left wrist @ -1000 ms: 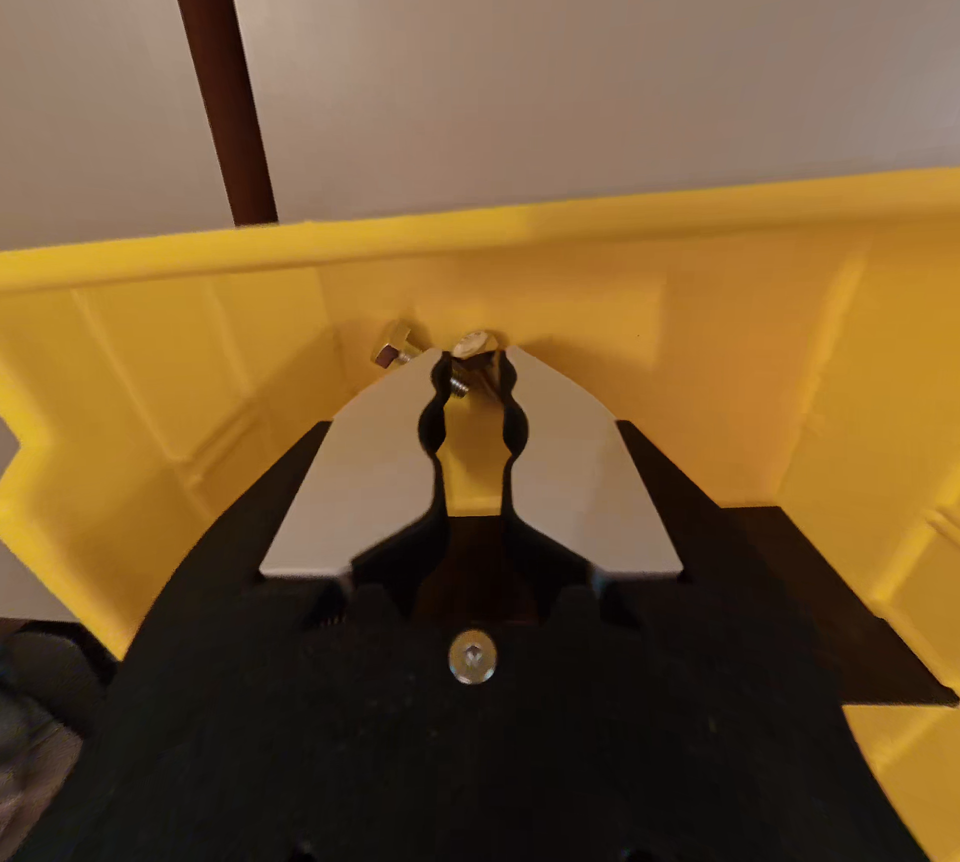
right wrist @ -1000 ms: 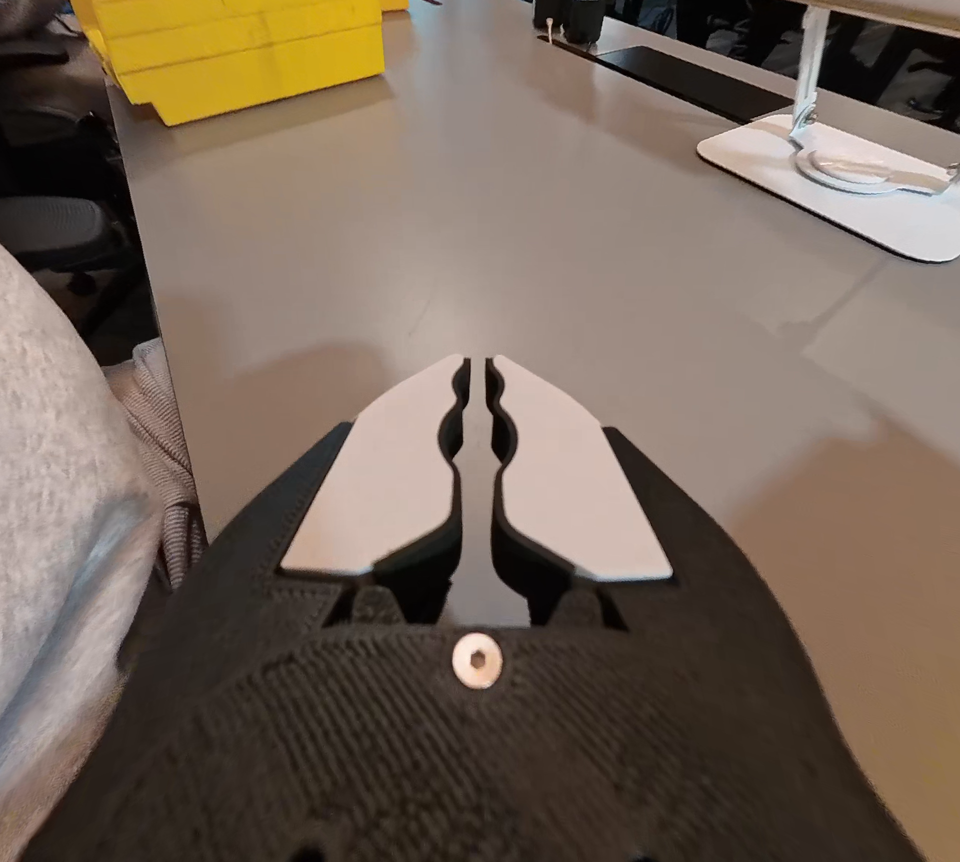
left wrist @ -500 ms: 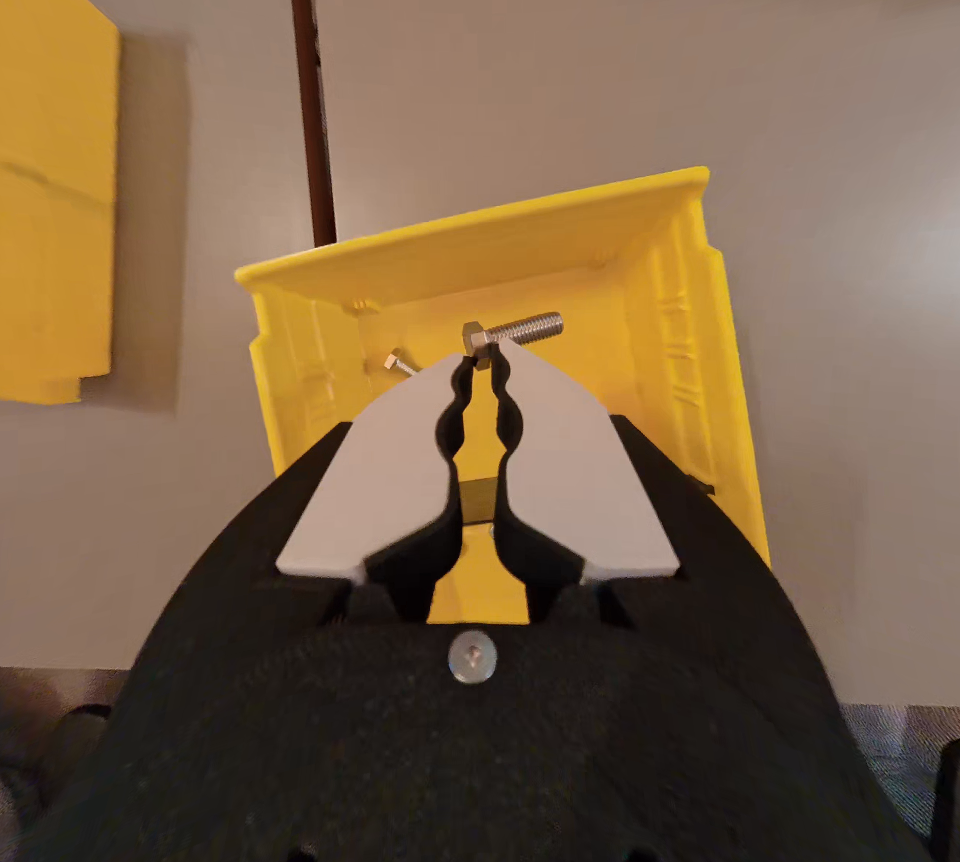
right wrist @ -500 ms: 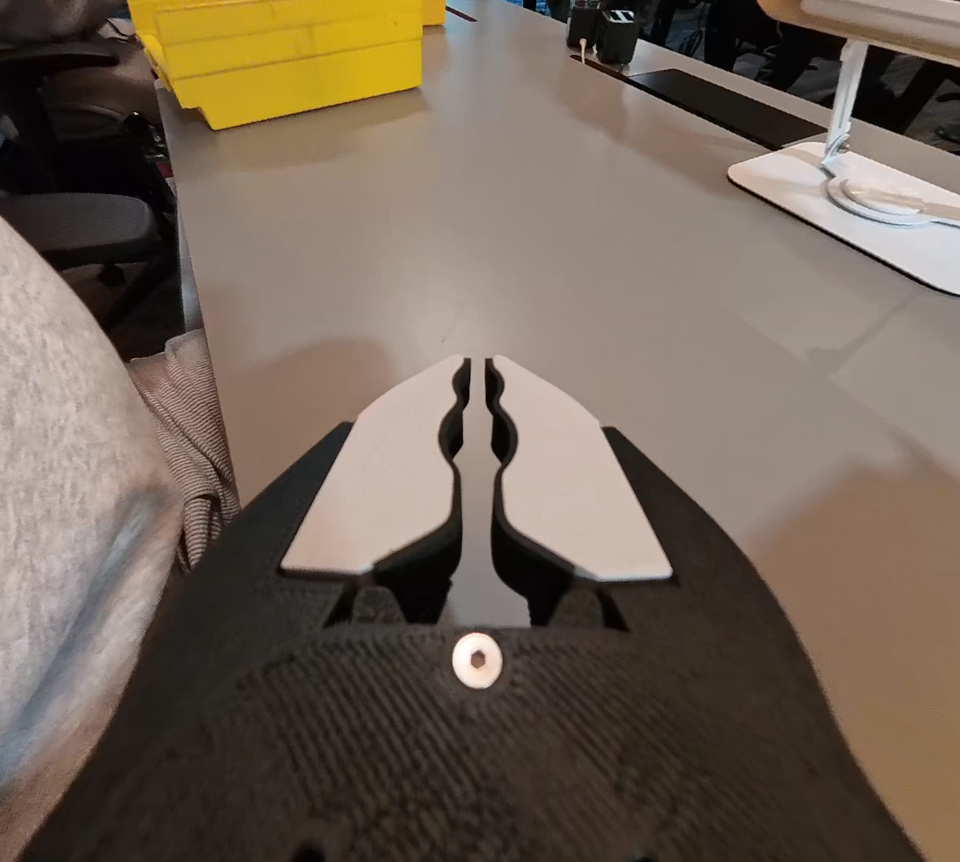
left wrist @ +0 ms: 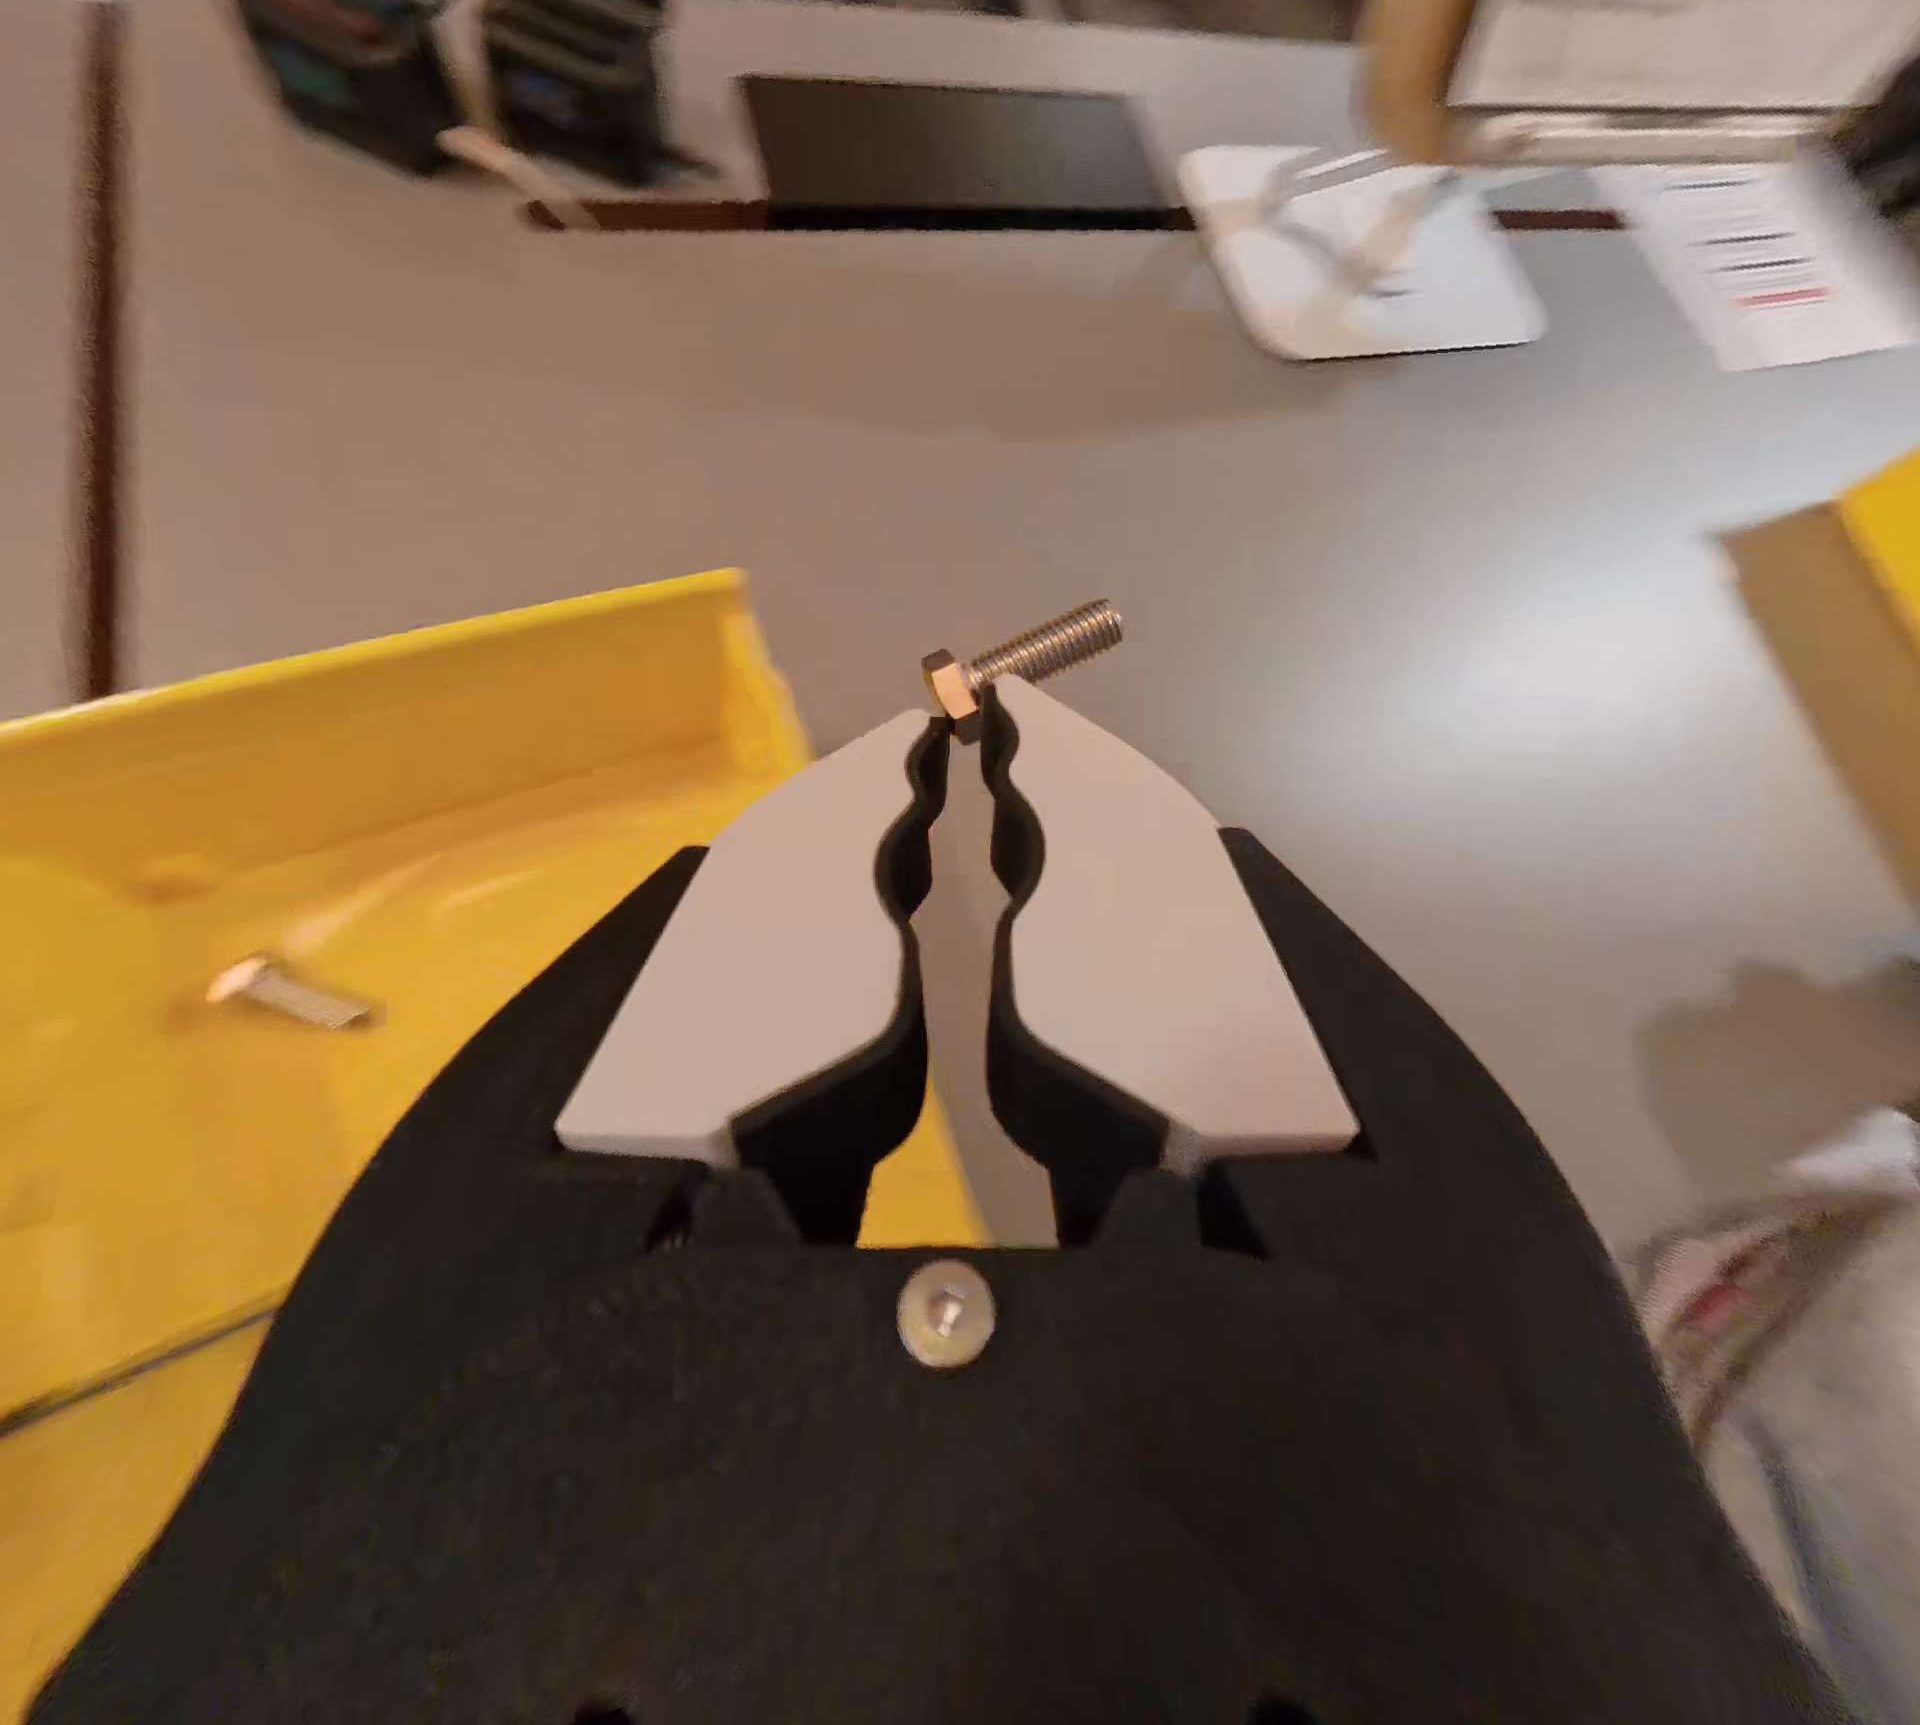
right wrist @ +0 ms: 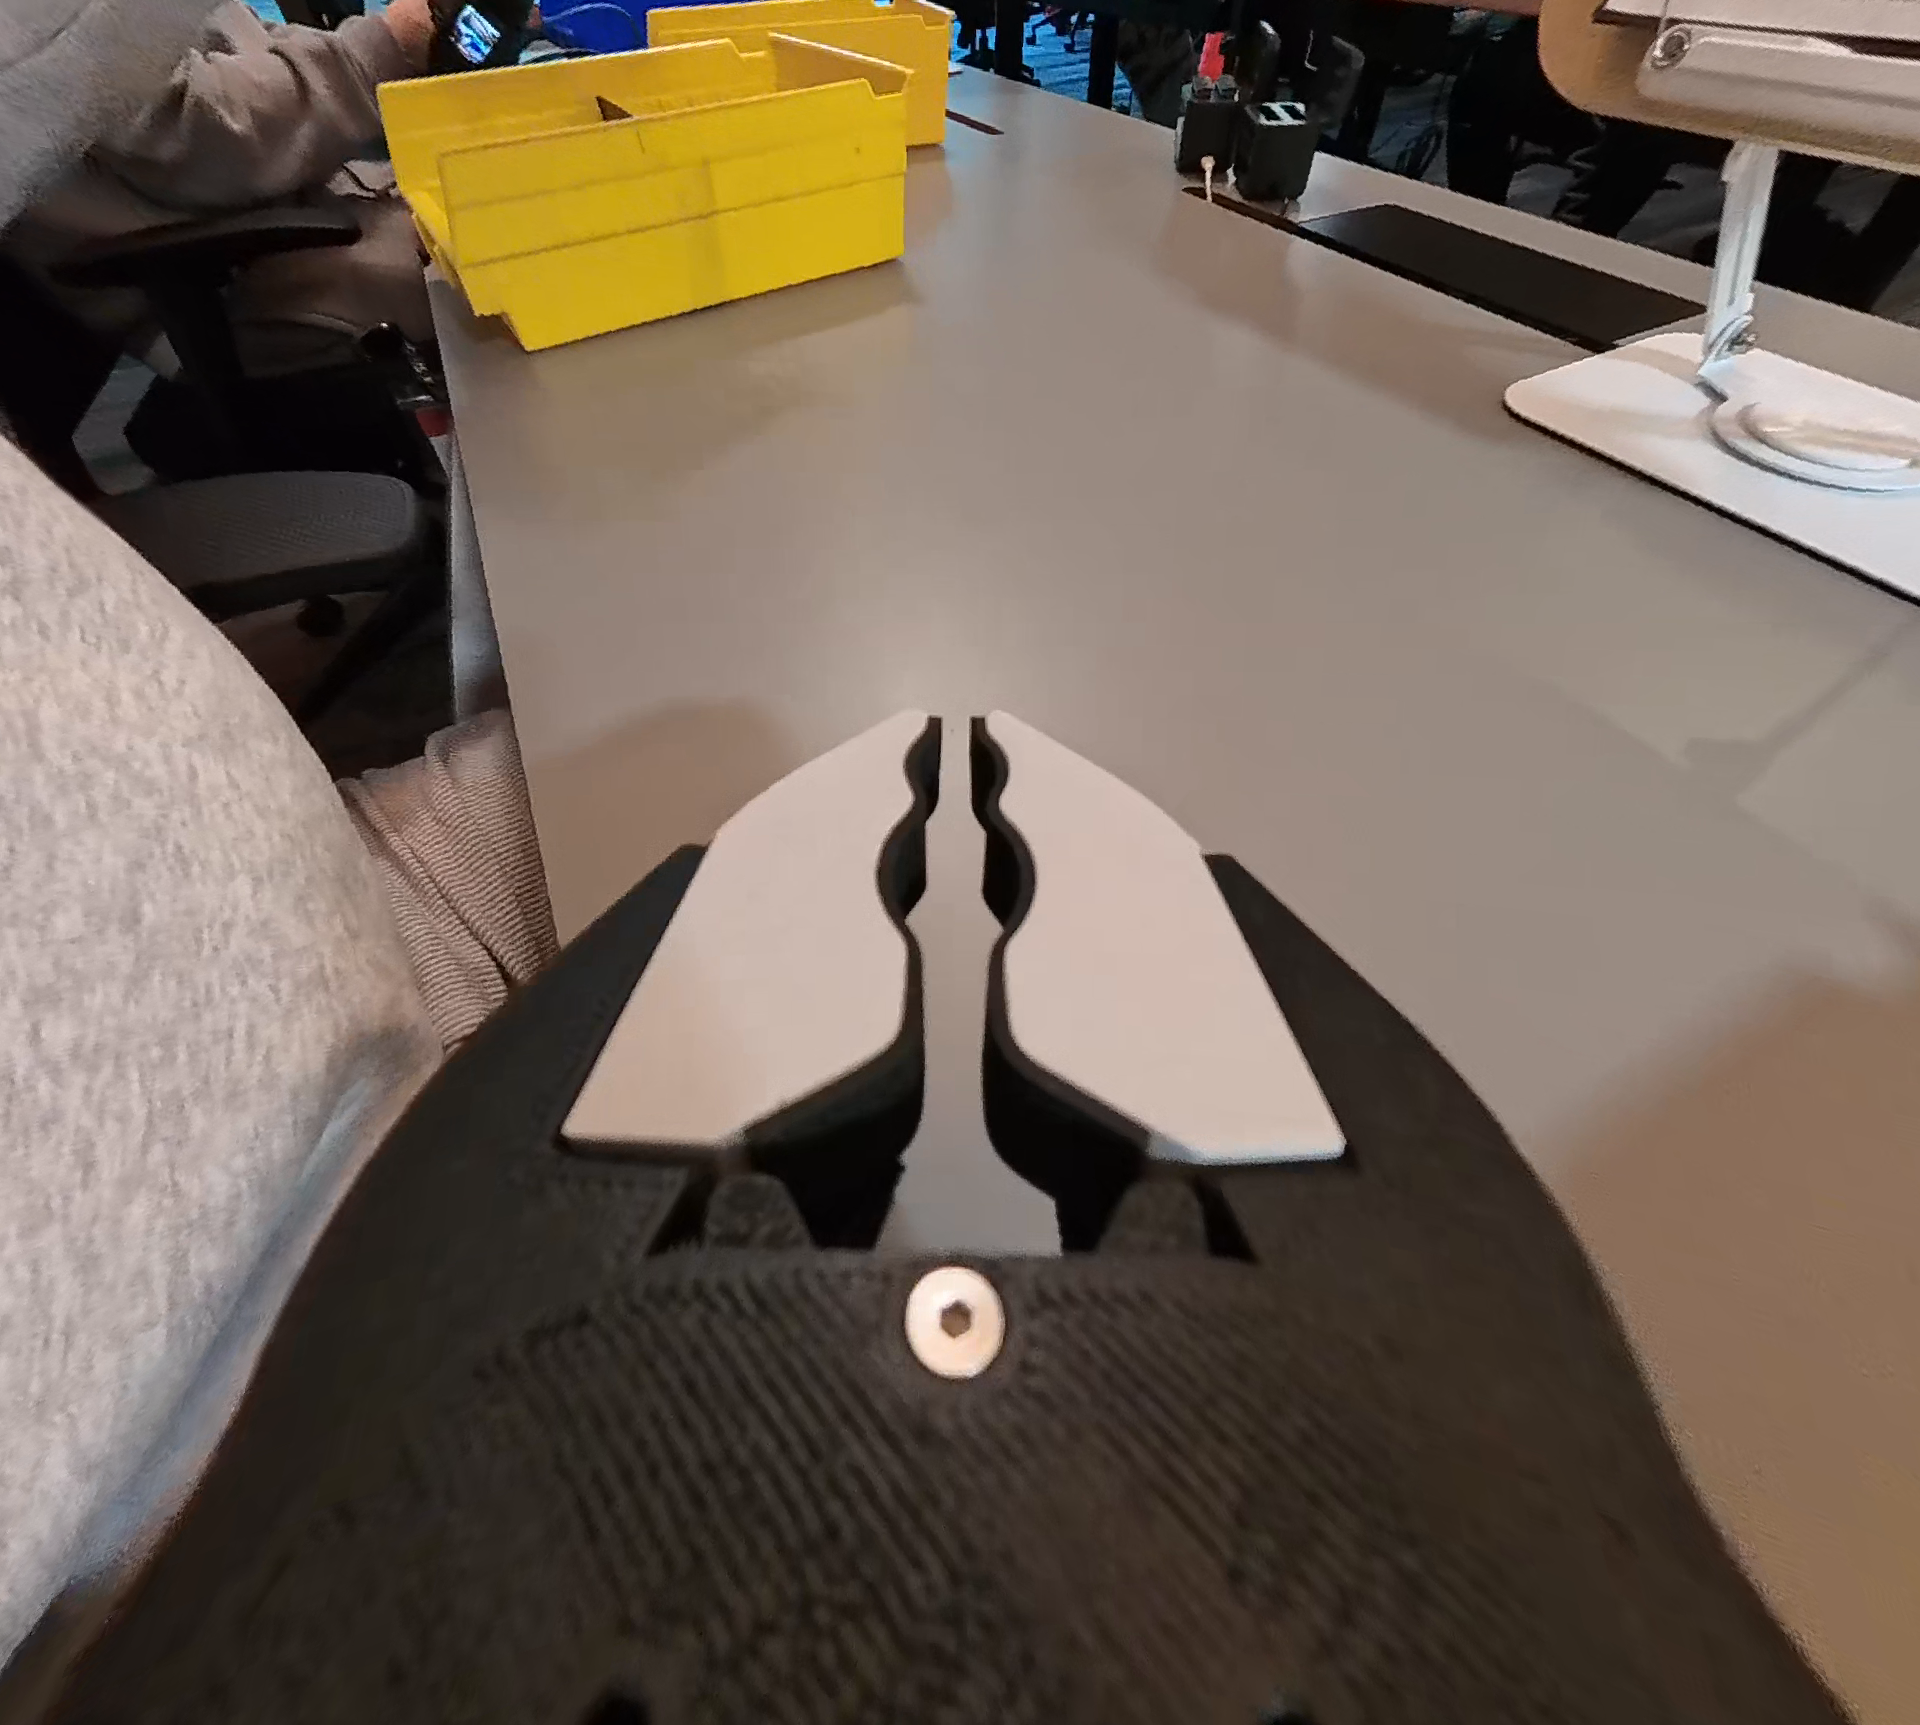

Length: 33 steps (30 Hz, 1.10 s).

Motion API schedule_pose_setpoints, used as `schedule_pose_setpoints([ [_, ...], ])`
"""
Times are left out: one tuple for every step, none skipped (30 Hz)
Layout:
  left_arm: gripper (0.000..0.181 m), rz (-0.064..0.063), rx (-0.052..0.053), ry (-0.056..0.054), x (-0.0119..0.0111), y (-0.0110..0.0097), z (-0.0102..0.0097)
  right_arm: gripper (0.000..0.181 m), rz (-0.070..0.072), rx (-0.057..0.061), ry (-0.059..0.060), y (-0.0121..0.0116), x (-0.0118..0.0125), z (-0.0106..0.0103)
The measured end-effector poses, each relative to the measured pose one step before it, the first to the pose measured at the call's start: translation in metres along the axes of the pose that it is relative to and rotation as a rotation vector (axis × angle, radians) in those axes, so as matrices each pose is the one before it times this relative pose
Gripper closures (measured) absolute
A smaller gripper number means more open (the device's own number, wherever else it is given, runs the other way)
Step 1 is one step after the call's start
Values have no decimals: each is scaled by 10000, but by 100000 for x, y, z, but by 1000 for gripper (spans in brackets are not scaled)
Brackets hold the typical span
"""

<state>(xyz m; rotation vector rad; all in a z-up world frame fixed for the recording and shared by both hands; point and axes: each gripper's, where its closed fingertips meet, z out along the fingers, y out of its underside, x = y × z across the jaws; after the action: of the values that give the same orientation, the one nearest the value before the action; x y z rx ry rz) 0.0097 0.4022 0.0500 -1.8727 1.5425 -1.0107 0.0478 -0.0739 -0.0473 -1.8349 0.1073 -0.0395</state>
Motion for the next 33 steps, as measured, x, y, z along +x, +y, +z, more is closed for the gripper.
schedule_pose_setpoints([
  [173,167,151,657,2456,-106,401,176,-19,8,-18,-30,-139,92],
  [173,131,8,597,2435,111,649,176,-45,23,12,-63,-130,83],
  [173,171,18,634,2559,154,882,174,-63,68,72,-156,-86,49],
  [173,149,52,669,2621,157,1105,171,-93,139,141,-267,-17,5],
  [173,91,64,637,2525,206,1319,167,-142,211,163,-377,-5,-30],
  [173,66,66,663,2484,300,1535,164,-167,242,132,-433,-45,-77],
  [173,32,32,706,2414,432,1722,161,-155,214,91,-407,-91,-95],
  [173,-64,38,647,2142,505,1845,160,-133,174,68,-364,-94,-107],
  [173,-121,40,672,1981,574,1933,159,-118,157,63,-334,-85,-143],
  [172,-211,35,779,1902,670,1956,158,-107,163,60,-334,-52,-150],
  [172,-333,41,786,1663,705,1949,158,-88,173,58,-343,-17,-185],
  [172,-397,67,787,1412,771,1912,158,-67,188,65,-353,23,-195],
  [173,-415,-26,715,1070,974,1900,158,-54,192,58,-368,51,-214],
  [172,-356,-83,596,720,1147,1841,158,-30,172,43,-323,65,-216],
  [173,-328,-116,523,477,1217,1729,158,-12,158,20,-285,73,-224],
  [173,-287,-19,487,364,1048,1560,157,-4,164,-15,-278,29,-216],
  [173,-269,123,523,352,841,1360,156,12,170,-35,-248,13,-185],
  [173,-245,217,599,406,656,1140,155,35,151,-50,-188,-18,-145],
  [173,-283,270,495,228,522,919,154,42,124,-54,-158,-47,-117],
  [173,-299,237,315,-45,483,697,154,32,86,-38,-91,-34,-65],
  [174,-289,124,159,-241,688,525,154,20,38,-18,-20,-31,-33],
  [173,-252,-182,87,-284,909,382,154,7,-2,2,38,-33,-27],
  [173,15,-58,68,-190,648,253,153,-25,-16,3,64,-44,-12],
  [173,89,47,93,-47,401,149,153,-39,-55,-19,127,-64,30],
  [173,8,33,139,46,239,88,154,-29,-107,-82,206,-144,65],
  [174,-47,19,181,103,122,50,155,-30,-118,-102,241,-166,98],
  [174,-46,35,127,7,30,16,156,-51,-96,-33,196,-94,71],
  [174,-52,1,-3,-193,57,-11,157,-69,-64,9,131,-39,53],
  [173,-60,-66,-38,-276,122,-35,157,-61,-39,10,68,-33,22],
  [174,-58,-98,29,-184,180,-33,158,-40,-19,16,25,-22,-13],
  [174,-77,-52,12,-166,152,-28,158,-27,-16,18,35,0,-16],
  [174,-87,-38,27,-116,138,0,158,-19,-43,9,92,5,8],
  [174,-85,-68,76,-41,180,41,159,-17,-61,-2,137,1,28],
])
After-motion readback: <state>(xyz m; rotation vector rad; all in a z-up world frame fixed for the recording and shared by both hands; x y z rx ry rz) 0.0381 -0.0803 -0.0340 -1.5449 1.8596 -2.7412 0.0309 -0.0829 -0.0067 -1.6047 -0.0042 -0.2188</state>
